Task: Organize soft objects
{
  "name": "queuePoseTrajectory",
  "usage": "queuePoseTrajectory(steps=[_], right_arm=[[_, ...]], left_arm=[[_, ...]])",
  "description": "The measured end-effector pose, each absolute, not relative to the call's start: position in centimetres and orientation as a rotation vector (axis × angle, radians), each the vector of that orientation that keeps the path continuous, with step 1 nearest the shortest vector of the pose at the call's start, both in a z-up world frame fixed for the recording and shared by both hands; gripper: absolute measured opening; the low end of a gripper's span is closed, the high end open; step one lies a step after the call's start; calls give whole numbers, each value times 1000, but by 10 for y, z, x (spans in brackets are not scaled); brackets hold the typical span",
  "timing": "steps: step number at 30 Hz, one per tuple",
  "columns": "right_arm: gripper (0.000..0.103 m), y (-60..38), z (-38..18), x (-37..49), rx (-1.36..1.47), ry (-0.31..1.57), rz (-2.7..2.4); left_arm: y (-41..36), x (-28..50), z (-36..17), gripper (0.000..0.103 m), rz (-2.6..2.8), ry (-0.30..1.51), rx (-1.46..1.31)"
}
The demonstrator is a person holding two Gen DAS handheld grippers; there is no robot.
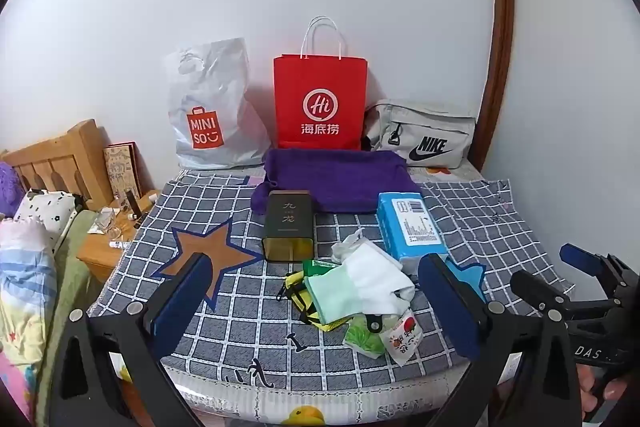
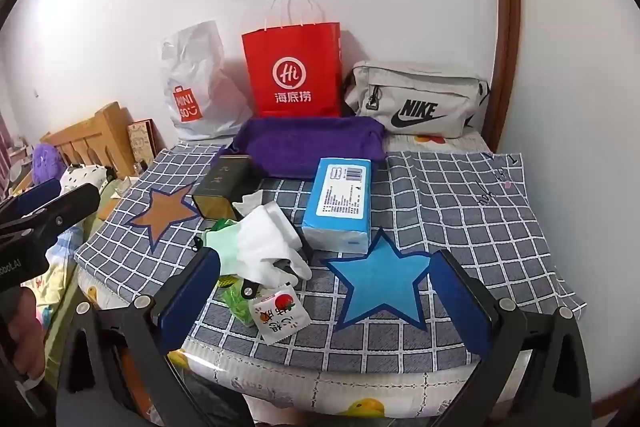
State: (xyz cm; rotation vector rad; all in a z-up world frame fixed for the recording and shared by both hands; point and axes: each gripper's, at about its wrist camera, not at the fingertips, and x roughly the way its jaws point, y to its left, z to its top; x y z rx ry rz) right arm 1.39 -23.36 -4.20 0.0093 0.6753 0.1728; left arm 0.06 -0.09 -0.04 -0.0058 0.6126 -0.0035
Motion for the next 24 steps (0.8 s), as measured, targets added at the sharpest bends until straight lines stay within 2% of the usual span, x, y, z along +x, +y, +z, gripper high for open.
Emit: queuePoseTrajectory(steps=[24], right_arm=[[103, -230, -30, 7, 0, 660, 178]], left_arm=[[5, -2, 5, 103, 10, 605, -39]])
